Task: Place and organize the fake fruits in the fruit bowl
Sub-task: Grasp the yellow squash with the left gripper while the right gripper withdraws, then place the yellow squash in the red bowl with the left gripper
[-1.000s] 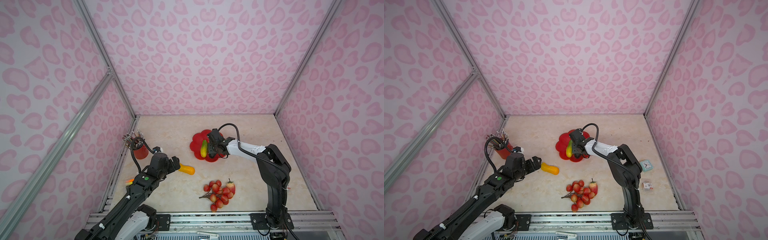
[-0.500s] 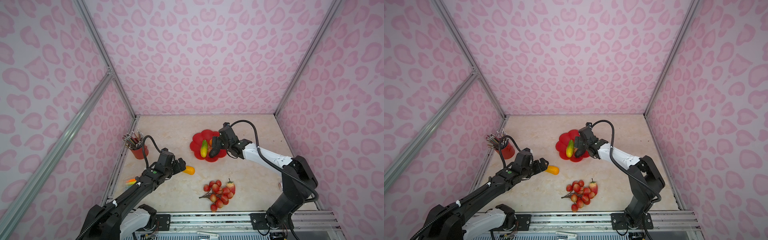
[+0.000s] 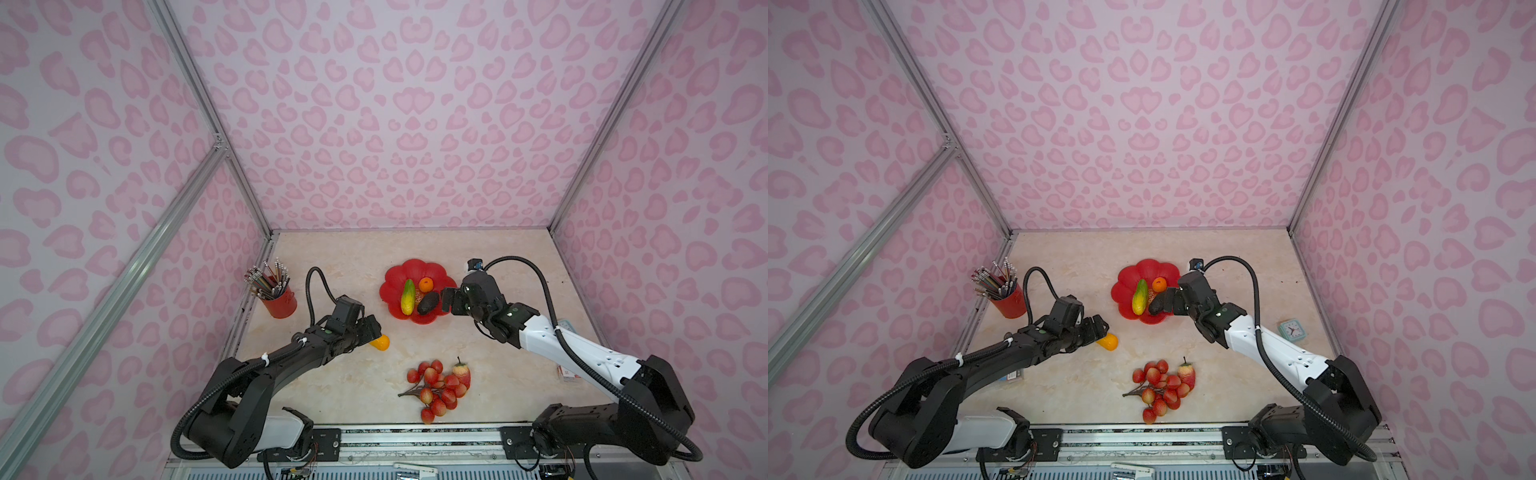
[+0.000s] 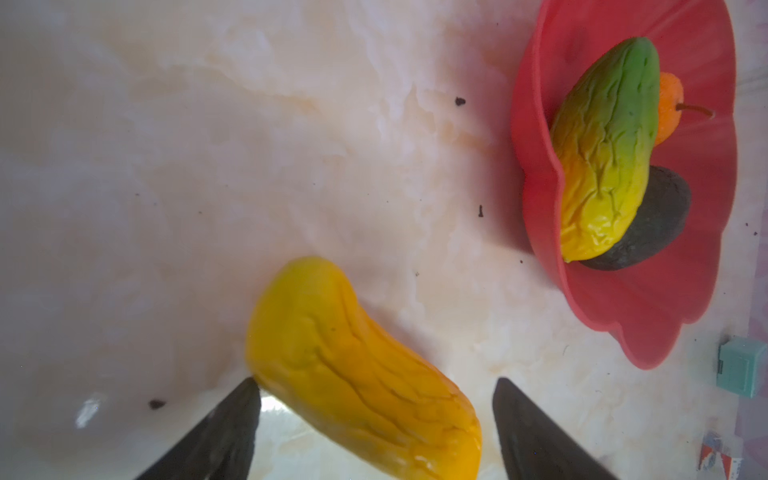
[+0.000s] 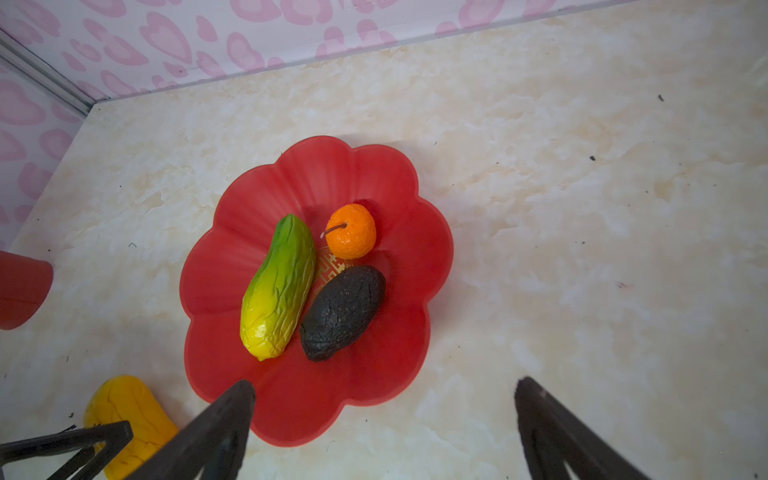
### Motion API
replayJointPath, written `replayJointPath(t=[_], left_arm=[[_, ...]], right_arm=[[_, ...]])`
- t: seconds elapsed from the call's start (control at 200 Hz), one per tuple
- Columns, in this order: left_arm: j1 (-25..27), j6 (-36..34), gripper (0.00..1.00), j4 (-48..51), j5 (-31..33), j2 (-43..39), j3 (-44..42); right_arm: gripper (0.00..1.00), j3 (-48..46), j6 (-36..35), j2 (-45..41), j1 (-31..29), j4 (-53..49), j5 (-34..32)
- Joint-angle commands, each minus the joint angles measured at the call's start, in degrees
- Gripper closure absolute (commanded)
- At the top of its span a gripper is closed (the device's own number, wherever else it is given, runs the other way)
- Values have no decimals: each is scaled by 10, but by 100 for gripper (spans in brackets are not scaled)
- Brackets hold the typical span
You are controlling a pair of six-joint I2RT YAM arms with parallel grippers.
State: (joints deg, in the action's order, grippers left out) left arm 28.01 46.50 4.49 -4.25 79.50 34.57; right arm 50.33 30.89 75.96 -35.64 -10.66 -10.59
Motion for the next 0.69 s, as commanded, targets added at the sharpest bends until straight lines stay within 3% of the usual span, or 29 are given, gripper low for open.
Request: replayJointPath(t=[0.0,0.125,0.355,0.485,0.69], left_arm=[[7,12,17,-37,-12,30,10],[11,16,27,-53,-22,69,20],[11,-4,55,-52,-37,73,28],[11,-32,62,-17,-20,26,23],[11,-100,63,65,23,-74,38]], right_arm=[[3,-14,7,-15,0,0,-21],[3,-25,14,-28,0,-7,-31],[3,-48,26,-54,1,-12,-44],[3,-64,37,-68,4,-7,-47],[3,-85,54,-87,9,7,-49]])
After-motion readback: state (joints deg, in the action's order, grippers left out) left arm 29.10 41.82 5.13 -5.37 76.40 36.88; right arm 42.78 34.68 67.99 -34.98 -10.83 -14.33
